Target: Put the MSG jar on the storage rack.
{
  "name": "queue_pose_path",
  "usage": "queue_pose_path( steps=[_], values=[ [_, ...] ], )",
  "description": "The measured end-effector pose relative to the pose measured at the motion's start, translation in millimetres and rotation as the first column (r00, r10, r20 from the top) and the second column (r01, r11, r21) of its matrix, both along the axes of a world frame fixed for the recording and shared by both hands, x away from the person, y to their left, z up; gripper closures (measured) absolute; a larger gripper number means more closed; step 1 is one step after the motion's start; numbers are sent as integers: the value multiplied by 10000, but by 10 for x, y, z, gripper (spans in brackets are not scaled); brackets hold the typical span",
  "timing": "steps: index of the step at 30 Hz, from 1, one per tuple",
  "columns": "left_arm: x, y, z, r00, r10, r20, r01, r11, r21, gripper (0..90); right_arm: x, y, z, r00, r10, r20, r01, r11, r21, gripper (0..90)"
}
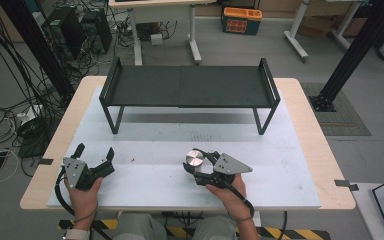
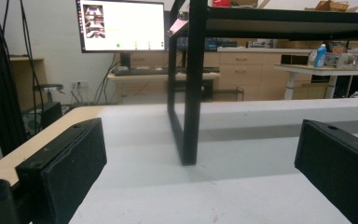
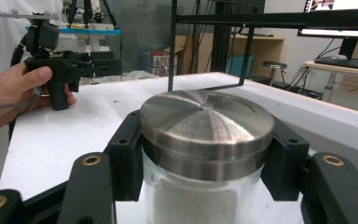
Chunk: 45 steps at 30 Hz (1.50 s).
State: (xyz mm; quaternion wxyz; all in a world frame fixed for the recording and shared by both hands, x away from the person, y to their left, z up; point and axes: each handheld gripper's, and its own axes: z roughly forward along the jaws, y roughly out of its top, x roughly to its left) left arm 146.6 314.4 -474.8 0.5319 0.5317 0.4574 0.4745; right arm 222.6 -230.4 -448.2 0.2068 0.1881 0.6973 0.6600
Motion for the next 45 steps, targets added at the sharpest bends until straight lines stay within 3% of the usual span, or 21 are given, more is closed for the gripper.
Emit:
queue_pose_path(
  steps=[15,34,37,45],
  values=[
    [1,0,1,10000,-1,-6,1,10000,-13,24,12,-30,173,9998,42,-179,-40,9999,136,416],
    [1,6,3,10000,-35,-16,35,10000,8,24,135,-34,846,10000,80,16,-80,9988,473,416],
    [0,6,1,10000,-36,-8,36,10000,21,24,197,-8,1010,9998,200,59,-202,9988,447,415],
    [-1,4,2,10000,-17,-14,17,10000,26,24,296,91,1262,9989,385,262,-397,9982,443,416]
  ],
)
